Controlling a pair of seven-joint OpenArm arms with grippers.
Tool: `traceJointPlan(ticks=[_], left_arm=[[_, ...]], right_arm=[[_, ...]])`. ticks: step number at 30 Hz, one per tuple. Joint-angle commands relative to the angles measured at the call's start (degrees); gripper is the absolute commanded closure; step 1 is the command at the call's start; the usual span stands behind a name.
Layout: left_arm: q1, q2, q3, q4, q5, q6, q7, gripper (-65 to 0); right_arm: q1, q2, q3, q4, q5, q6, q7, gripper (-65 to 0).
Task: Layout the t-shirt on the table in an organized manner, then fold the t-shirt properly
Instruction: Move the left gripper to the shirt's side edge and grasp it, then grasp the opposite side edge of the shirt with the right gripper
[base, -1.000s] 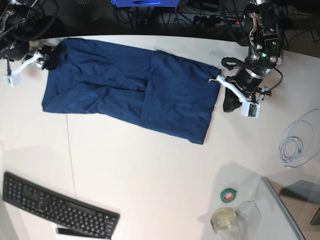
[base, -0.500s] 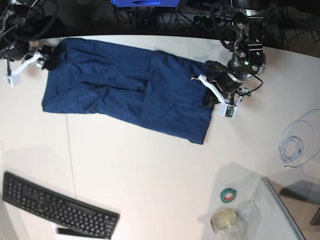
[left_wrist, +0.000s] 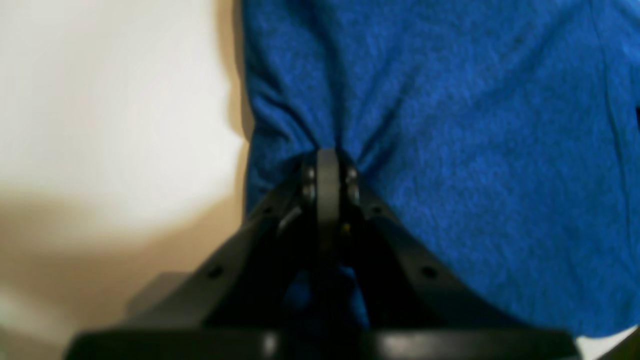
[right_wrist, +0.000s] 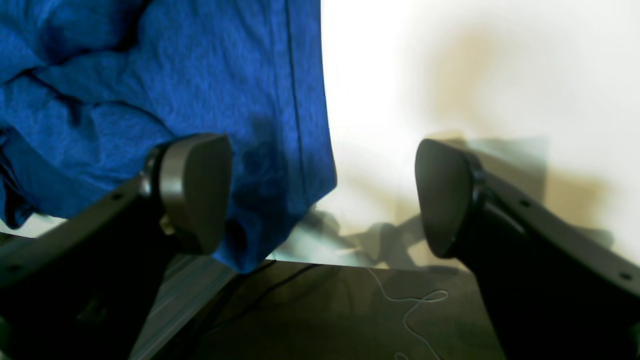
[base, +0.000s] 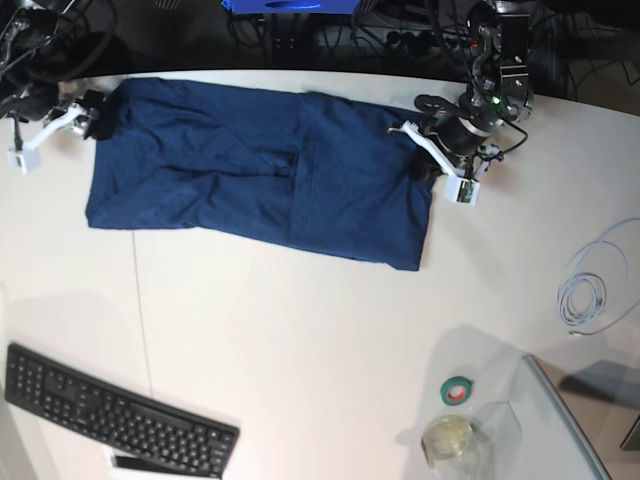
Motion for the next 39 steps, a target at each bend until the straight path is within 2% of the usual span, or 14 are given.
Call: traceJointPlan(ticks=[1, 5, 9, 14, 21, 26, 33, 39], left_arm=[[0.62, -0.2, -0.11, 1.35, 0.25, 0.17, 0.31, 0.0], [0.98, -0.11, -0.11, 1.7, 0.16, 0.17, 0.31, 0.0], [1.24, -0.02, -0.11, 3.46, 0.16, 0.17, 0.4, 0.0], [2.65, 0.07, -0.29, 6.8, 0.16, 0.17, 0.49, 0.0], [3.0, 0.07, -5.83, 8.56, 0.16, 0.17, 0.66, 0.0], [1.86, 0.33, -5.3, 5.39, 0.16, 0.17, 0.66, 0.0], [2.12, 0.33, -0.73, 3.55, 0.34, 0.17, 0.4, 0.0], [2.03, 0.33, -0.82, 3.81, 0.25, 0.17, 0.4, 0.0]], right_arm=[[0.08, 0.61, 0.02, 0.67, 0.25, 0.45, 0.09, -52.8], [0.08, 0.61, -0.42, 0.67, 0.25, 0.45, -0.09, -52.8], [-0.1, 0.7, -5.79, 0.67, 0.33, 0.45, 0.0, -52.8], [0.25, -0.44, -7.02, 0.58, 0.33, 0.45, 0.18, -52.8], [1.4, -0.62, -7.19, -1.88, 0.42, 0.45, 0.09, -52.8], [2.1, -0.62, -7.28, -7.59, 0.42, 0.45, -0.44, -52.4], [4.38, -0.35, -7.46, -12.78, 0.25, 0.45, -0.44, -52.4], [3.24, -0.09, -15.28, -12.69, 0.25, 0.45, 0.18, -52.2]])
